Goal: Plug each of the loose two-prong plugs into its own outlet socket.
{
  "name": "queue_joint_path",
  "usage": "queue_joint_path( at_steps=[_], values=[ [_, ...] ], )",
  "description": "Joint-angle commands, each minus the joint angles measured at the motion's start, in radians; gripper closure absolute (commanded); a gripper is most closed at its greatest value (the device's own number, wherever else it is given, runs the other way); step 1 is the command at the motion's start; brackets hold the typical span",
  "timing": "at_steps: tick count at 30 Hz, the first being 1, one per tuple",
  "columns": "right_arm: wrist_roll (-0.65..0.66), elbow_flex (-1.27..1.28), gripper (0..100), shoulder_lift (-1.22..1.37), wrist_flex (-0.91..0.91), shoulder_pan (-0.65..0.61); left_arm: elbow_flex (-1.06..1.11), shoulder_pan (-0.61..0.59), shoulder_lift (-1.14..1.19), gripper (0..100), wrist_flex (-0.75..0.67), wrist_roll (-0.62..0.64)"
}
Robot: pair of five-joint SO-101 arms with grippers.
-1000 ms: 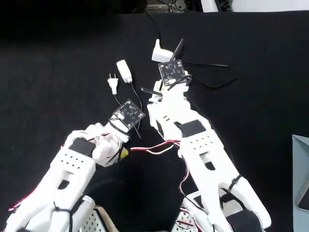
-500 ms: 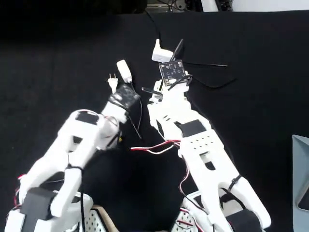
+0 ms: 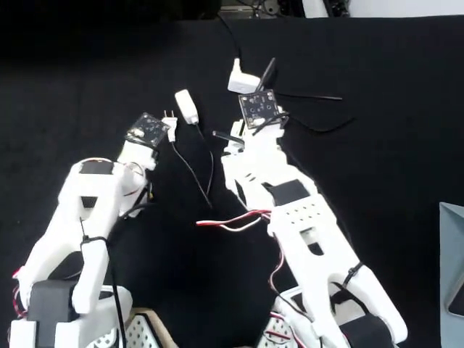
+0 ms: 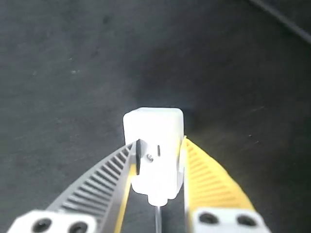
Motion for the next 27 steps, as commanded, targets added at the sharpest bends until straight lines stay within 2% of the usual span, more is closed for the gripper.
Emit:
queue_joint_path(
  at_steps=[1,6,11,16,27],
  values=[
    [-0.002,-0.048,98.7,0.002,-0.015,0.008,-0.053,-0.05,-0.003,85,0.008,-0.037],
    [-0.003,-0.048,98.7,0.002,-0.014,0.008,-0.05,-0.062,-0.003,85,0.008,-0.038],
    [-0.005,-0.048,98.7,0.002,-0.014,0.006,0.005,-0.036,-0.003,74,0.008,-0.037],
    [-0.005,-0.048,98.7,0.002,-0.014,0.006,0.012,-0.027,0.035,77,0.0,-0.037],
    [-0.006,-0.048,98.7,0.002,-0.012,0.006,-0.275,-0.101,0.336,78,0.137,-0.015]
  ],
)
